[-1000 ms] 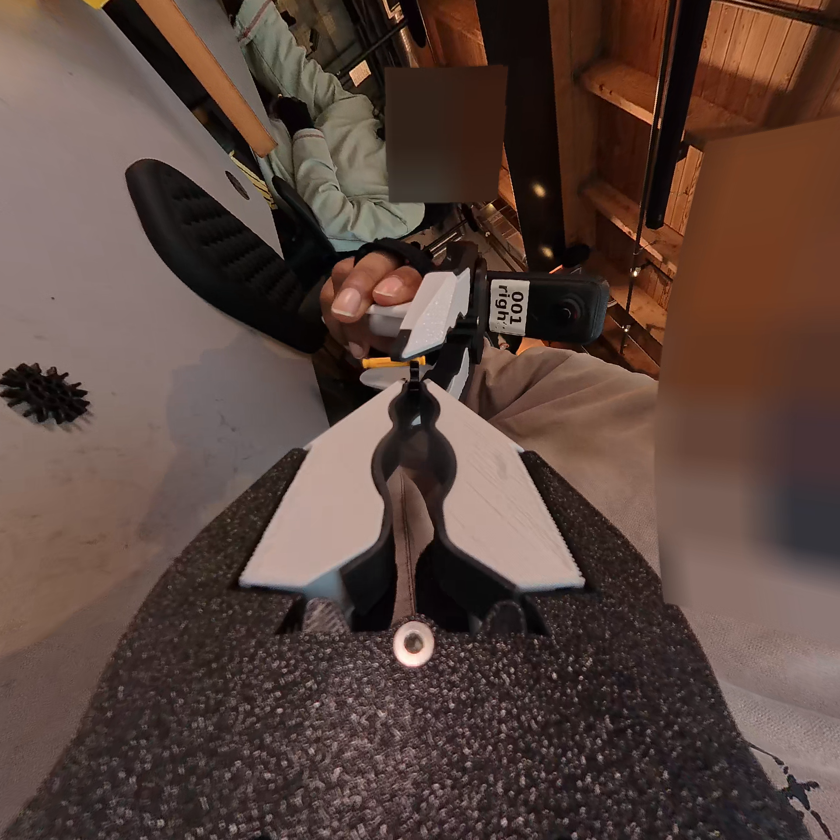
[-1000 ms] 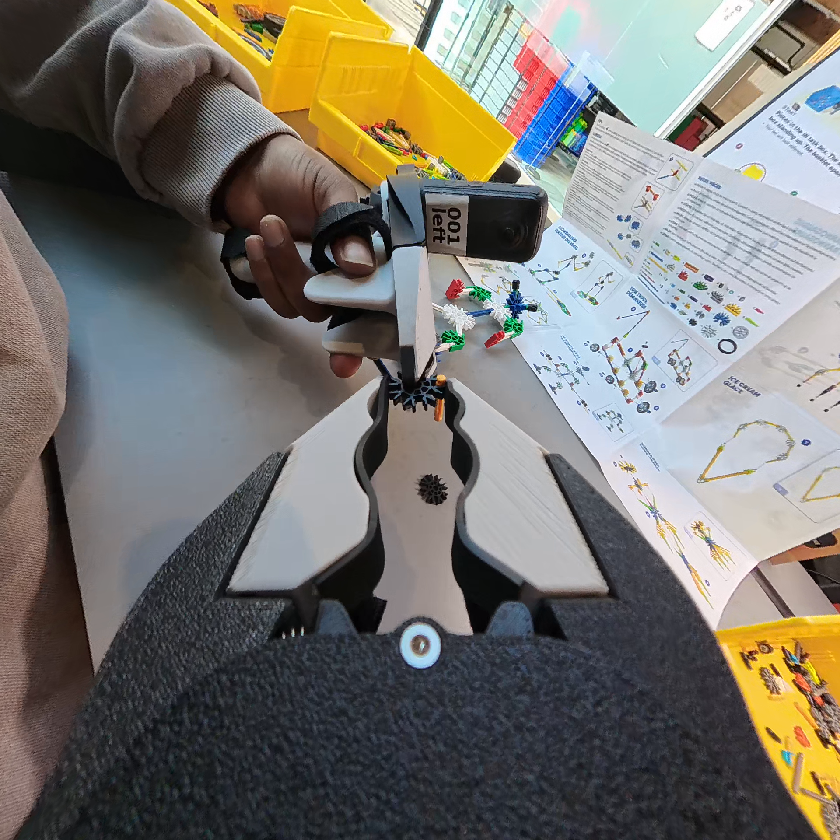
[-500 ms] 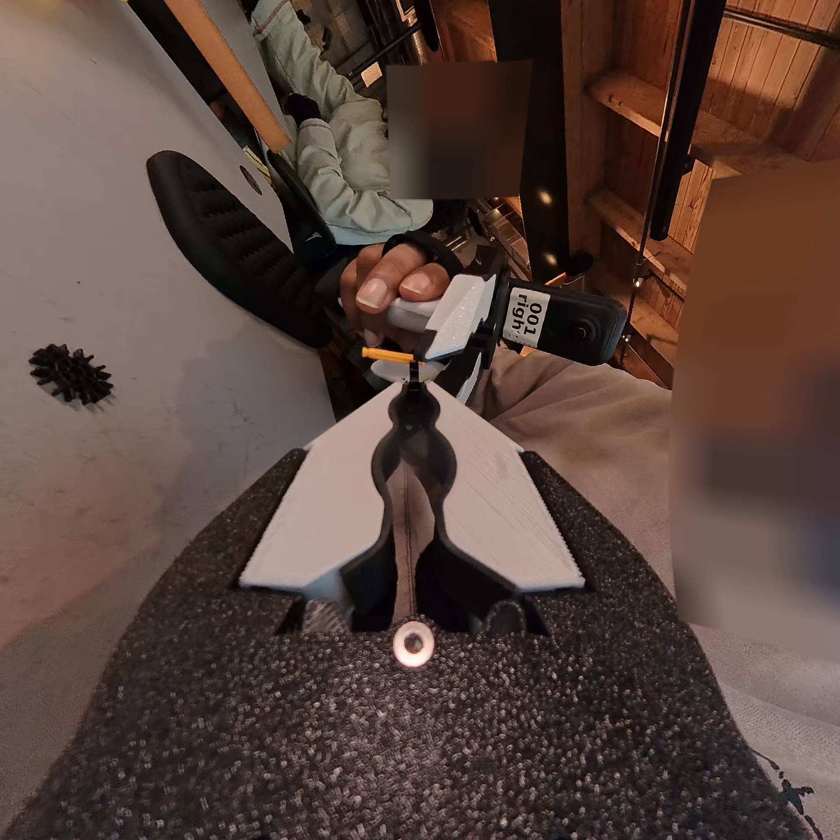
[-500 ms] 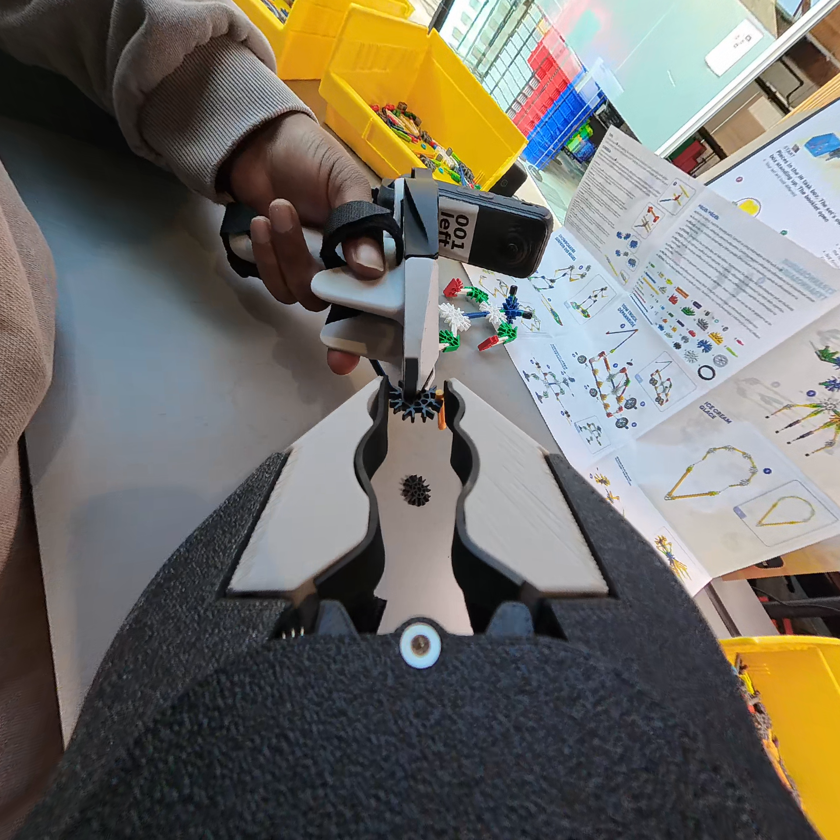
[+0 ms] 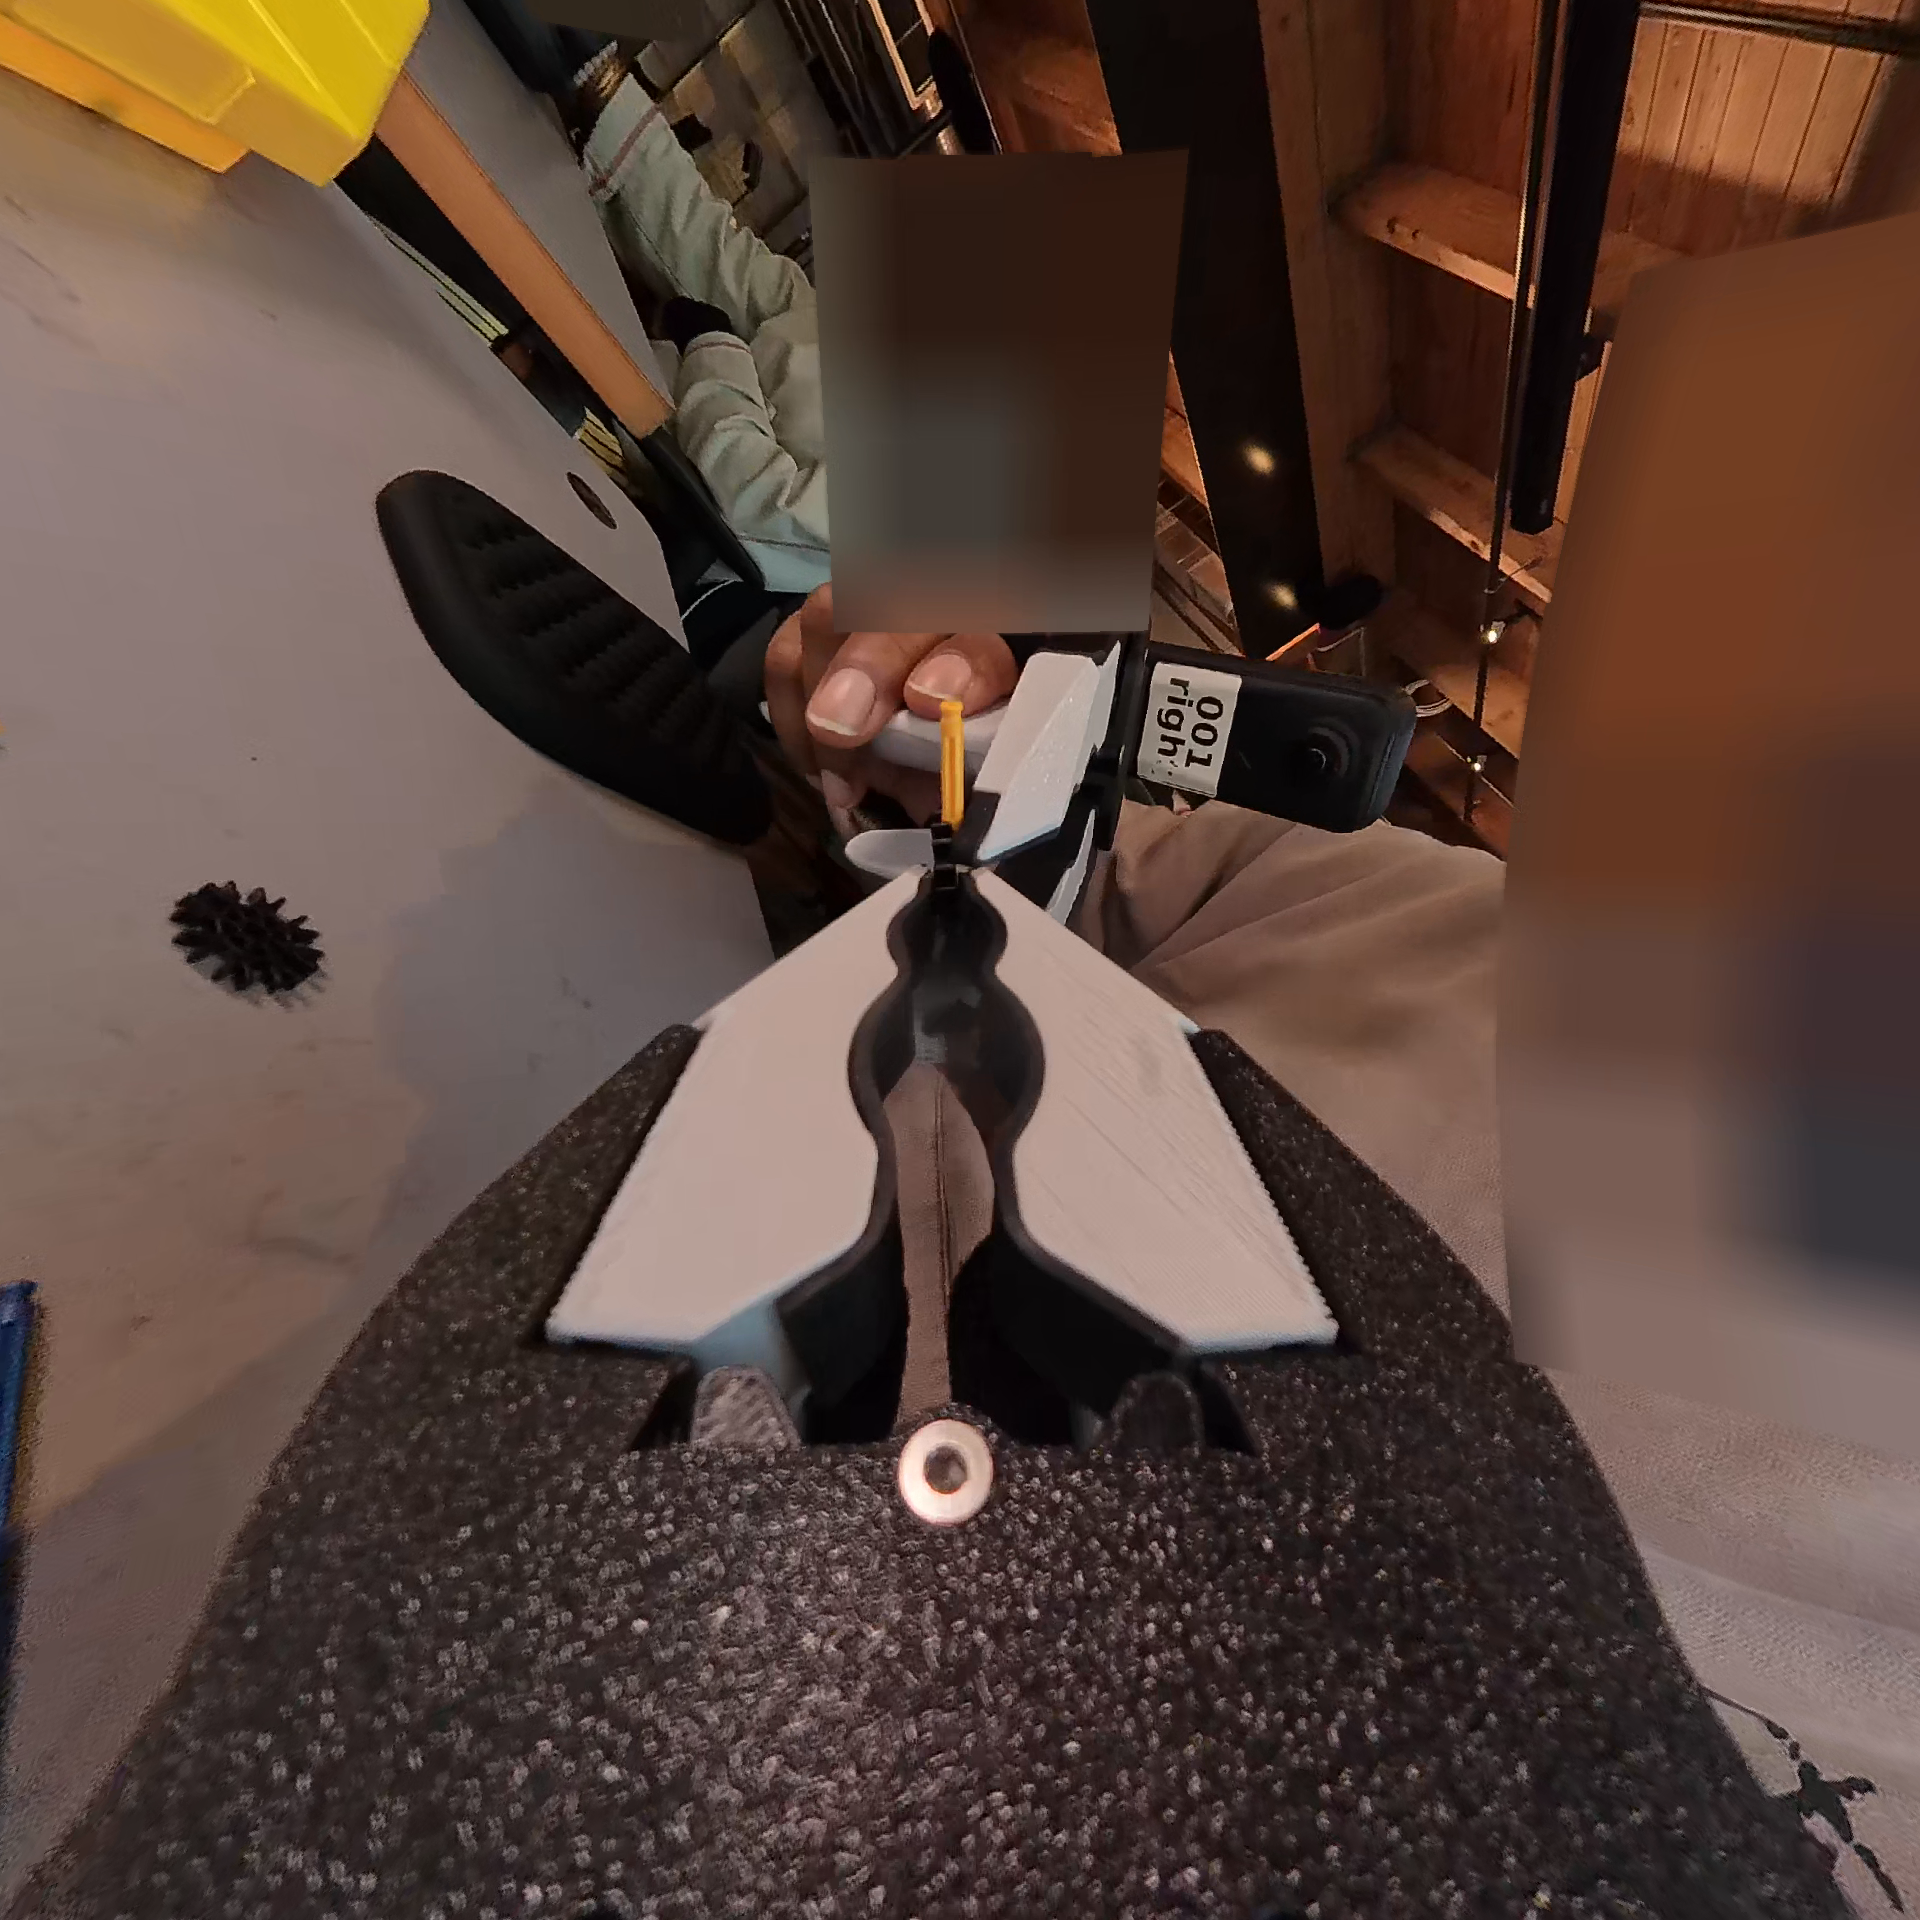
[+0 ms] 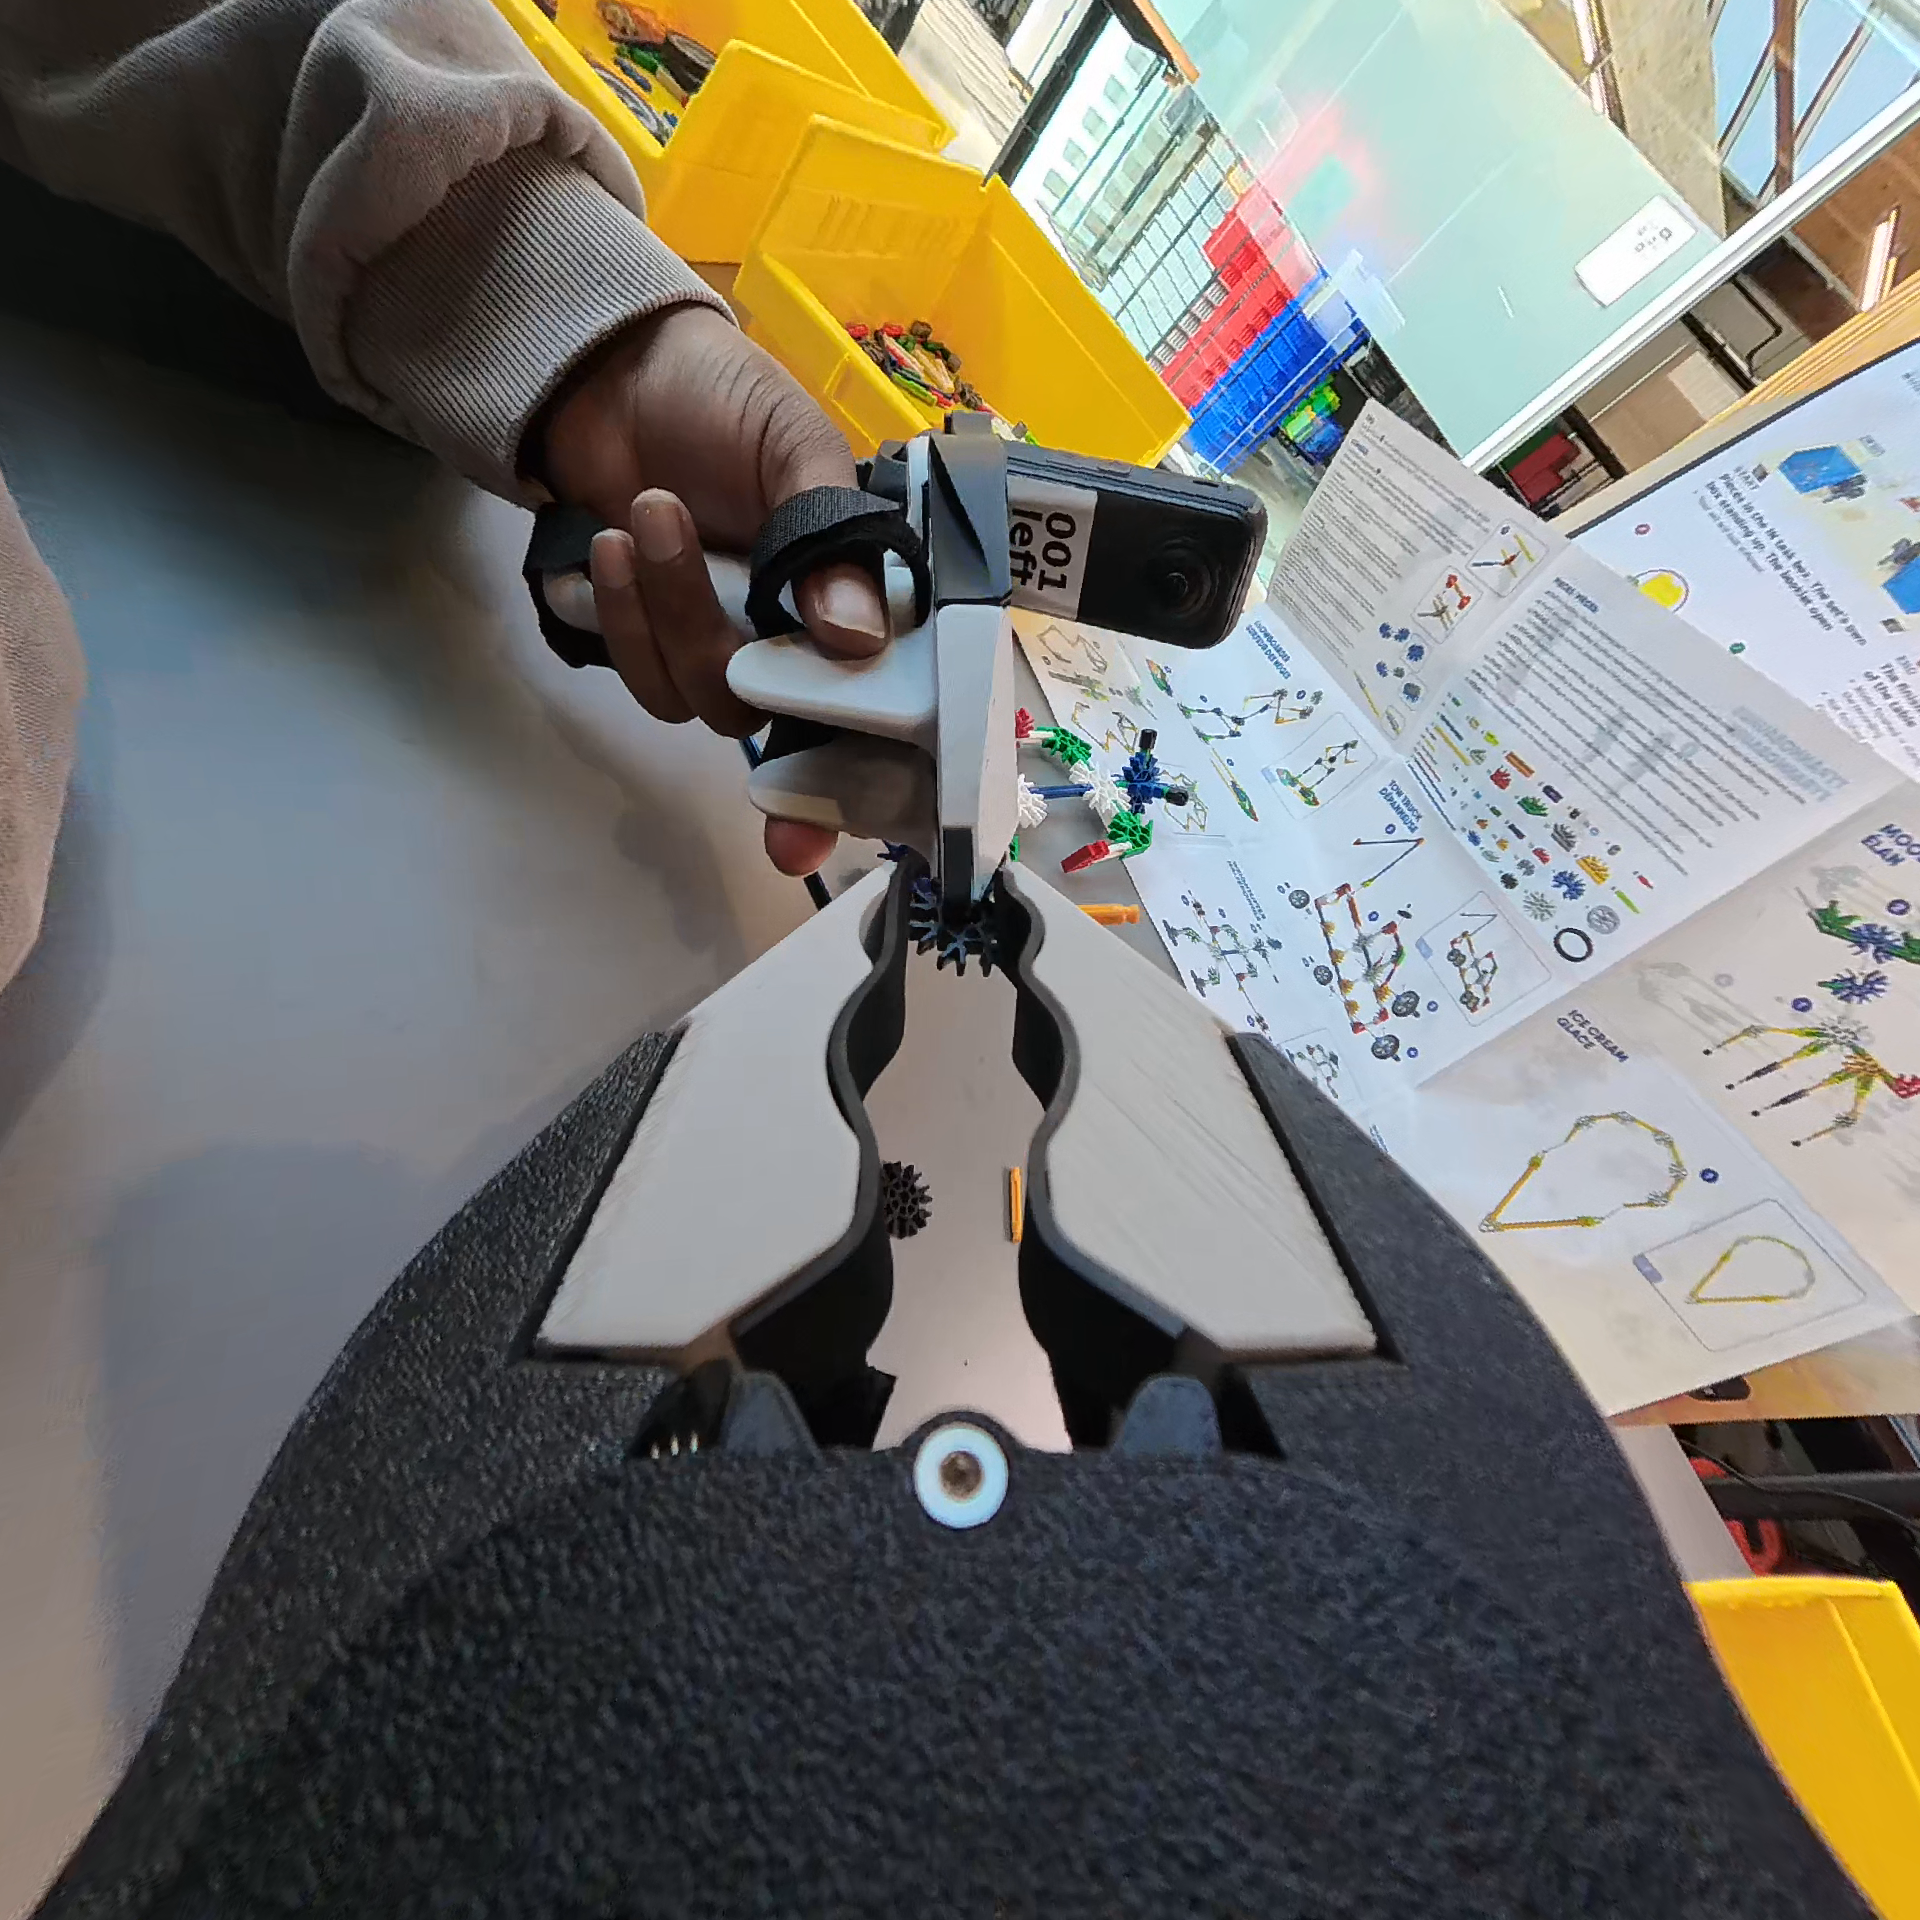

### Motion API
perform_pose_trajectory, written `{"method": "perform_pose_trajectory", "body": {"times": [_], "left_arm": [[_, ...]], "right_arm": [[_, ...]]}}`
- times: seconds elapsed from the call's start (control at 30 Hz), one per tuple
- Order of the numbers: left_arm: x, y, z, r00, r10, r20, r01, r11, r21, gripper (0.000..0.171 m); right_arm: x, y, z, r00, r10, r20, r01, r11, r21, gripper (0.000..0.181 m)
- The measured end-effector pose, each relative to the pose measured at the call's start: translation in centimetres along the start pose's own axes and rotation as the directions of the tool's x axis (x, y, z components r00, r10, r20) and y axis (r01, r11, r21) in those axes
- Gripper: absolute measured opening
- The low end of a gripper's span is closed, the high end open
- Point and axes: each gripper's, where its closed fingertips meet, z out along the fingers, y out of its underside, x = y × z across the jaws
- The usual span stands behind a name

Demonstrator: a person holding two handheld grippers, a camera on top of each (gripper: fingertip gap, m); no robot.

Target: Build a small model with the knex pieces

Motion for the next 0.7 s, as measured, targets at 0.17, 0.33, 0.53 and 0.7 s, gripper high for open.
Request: {"method": "perform_pose_trajectory", "body": {"times": [0.17,0.33,0.53,0.7], "left_arm": [[-0.7,0.1,-0.4,0.998,0.036,0.046,-0.035,0.999,-0.017,0.001],[-1.8,-0.5,-1.2,0.989,0.08,0.126,-0.079,0.997,-0.015,0.001],[-4.7,-1.2,-3.7,0.918,0.214,0.332,-0.2,0.977,-0.077,0.002],[-6.6,-4.5,-8.3,0.763,0.345,0.547,-0.367,0.927,-0.073,0.002]], "right_arm": [[0.5,0.3,0.8,0.998,0.05,0.027,-0.051,0.999,0.02,0.019],[0.6,1.3,2.3,0.99,0.104,0.097,-0.107,0.994,0.03,0.019],[0.9,2.9,5.0,0.952,0.176,0.251,-0.194,0.98,0.051,0.021],[4.5,3.2,7.4,0.909,0.262,0.324,-0.32,0.937,0.139,0.022]]}}
